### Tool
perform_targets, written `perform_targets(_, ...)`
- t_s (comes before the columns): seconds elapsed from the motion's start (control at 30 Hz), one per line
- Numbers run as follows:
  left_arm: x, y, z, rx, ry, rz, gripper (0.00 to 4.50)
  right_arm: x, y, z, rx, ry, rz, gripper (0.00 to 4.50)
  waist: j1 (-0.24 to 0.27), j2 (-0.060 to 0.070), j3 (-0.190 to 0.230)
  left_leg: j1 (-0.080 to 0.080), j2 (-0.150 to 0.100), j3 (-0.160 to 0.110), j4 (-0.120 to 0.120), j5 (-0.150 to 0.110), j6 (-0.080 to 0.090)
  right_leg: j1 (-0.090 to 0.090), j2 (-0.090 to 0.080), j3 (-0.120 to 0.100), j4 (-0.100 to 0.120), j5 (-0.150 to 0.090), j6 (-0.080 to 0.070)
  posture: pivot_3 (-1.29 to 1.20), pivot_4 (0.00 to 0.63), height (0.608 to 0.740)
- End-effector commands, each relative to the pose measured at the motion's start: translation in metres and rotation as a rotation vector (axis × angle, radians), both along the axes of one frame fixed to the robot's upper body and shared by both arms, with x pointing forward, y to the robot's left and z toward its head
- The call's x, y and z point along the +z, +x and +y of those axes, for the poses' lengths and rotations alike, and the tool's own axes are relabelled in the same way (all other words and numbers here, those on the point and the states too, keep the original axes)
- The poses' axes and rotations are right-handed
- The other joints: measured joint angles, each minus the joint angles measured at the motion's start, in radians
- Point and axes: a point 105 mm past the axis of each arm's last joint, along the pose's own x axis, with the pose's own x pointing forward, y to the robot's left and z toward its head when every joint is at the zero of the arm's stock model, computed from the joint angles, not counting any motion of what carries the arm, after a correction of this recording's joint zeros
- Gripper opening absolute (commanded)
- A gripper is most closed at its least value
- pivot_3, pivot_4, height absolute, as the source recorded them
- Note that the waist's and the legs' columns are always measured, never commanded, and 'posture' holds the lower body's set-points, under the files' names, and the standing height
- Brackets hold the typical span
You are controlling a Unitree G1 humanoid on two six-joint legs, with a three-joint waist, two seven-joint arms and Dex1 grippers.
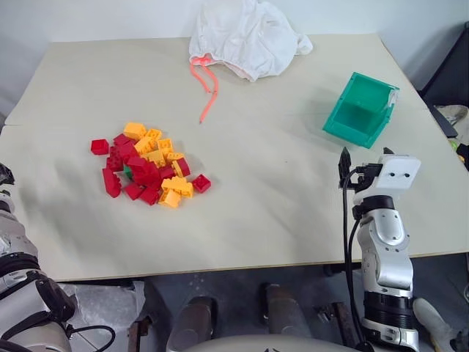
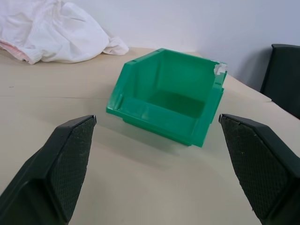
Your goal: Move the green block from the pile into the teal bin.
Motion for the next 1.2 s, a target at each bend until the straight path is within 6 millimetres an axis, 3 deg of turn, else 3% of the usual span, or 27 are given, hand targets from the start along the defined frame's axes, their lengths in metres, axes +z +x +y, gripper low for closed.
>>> perform_targets(0.03, 0.016, 0.004, -0.003, -0.034, 0.043, -0.046, 4.50, 0.018, -0.004, 0.001, 0.017, -0.022, -0.070, 4.42, 0.000, 0.000, 0.000, 0.000, 0.000, 0.000, 0.000, 0.000, 0.000, 0.000, 0.000, 0.000, 0.000, 0.000, 0.000, 0.00, 0.150, 0.740)
perform_targets(0.17, 0.023, 0.017, -0.016, -0.144, 0.073, -0.048, 4.50, 0.020, -0.002, 0.008, 0.076, -0.031, -0.068, 4.42, 0.000, 0.000, 0.000, 0.000, 0.000, 0.000, 0.000, 0.000, 0.000, 0.000, 0.000, 0.000, 0.000, 0.000, 0.000, 0.00, 0.150, 0.740)
perform_targets(0.43, 0.029, 0.040, -0.055, -0.483, 0.244, 0.078, 4.50, 0.025, 0.004, 0.040, 0.359, -0.117, -0.030, 4.42, -0.004, 0.000, 0.000, 0.000, 0.000, 0.000, 0.000, 0.000, 0.000, 0.000, 0.000, 0.000, 0.000, 0.000, 0.000, 0.00, 0.150, 0.740)
perform_targets(0.5, 0.029, 0.042, -0.066, -0.569, 0.304, 0.105, 4.50, 0.025, 0.002, 0.050, 0.458, -0.147, -0.011, 4.42, -0.009, 0.000, 0.000, 0.000, 0.000, 0.000, 0.000, 0.000, 0.000, 0.000, 0.000, 0.000, 0.000, 0.000, 0.000, 0.00, 0.150, 0.740)
perform_targets(0.63, 0.022, 0.044, -0.104, -0.878, 0.444, 0.186, 4.50, 0.026, -0.014, 0.082, 0.848, -0.259, 0.088, 4.42, -0.014, 0.001, 0.001, 0.000, 0.000, 0.002, 0.000, -0.001, 0.002, 0.000, 0.000, 0.000, -0.001, 0.000, 0.000, 0.00, 0.150, 0.740)
perform_targets(0.7, 0.019, 0.039, -0.121, -1.031, 0.479, 0.202, 4.50, 0.027, -0.020, 0.086, 0.940, -0.288, 0.115, 4.42, -0.013, 0.002, 0.001, 0.000, 0.001, 0.002, 0.001, -0.001, 0.003, 0.000, 0.000, 0.000, -0.002, 0.000, 0.000, 0.00, 0.150, 0.740)
perform_targets(0.8, 0.016, 0.029, -0.131, -1.143, 0.543, 0.234, 3.88, 0.032, -0.017, 0.083, 0.965, -0.318, 0.118, 4.50, -0.014, 0.002, 0.001, 0.000, 0.002, 0.003, 0.001, -0.002, 0.003, 0.001, 0.000, 0.000, -0.003, 0.000, 0.000, 0.00, 0.150, 0.740)
perform_targets(0.97, 0.016, 0.022, -0.140, -1.272, 0.590, 0.268, 2.34, 0.039, -0.009, 0.079, 0.969, -0.344, 0.102, 4.50, -0.011, 0.002, 0.001, -0.001, 0.002, 0.003, 0.001, -0.002, 0.003, 0.001, 0.000, 0.000, -0.003, 0.000, 0.000, 0.00, 0.150, 0.740)
perform_targets(1.2, 0.027, 0.024, -0.150, -1.411, 0.580, 0.246, 0.15, 0.032, -0.030, 0.084, 1.161, -0.373, 0.166, 4.50, 0.009, 0.003, 0.002, -0.004, 0.001, 0.002, 0.004, -0.003, 0.005, 0.000, -0.001, -0.002, -0.004, 0.000, 0.000, 0.00, 0.150, 0.740)
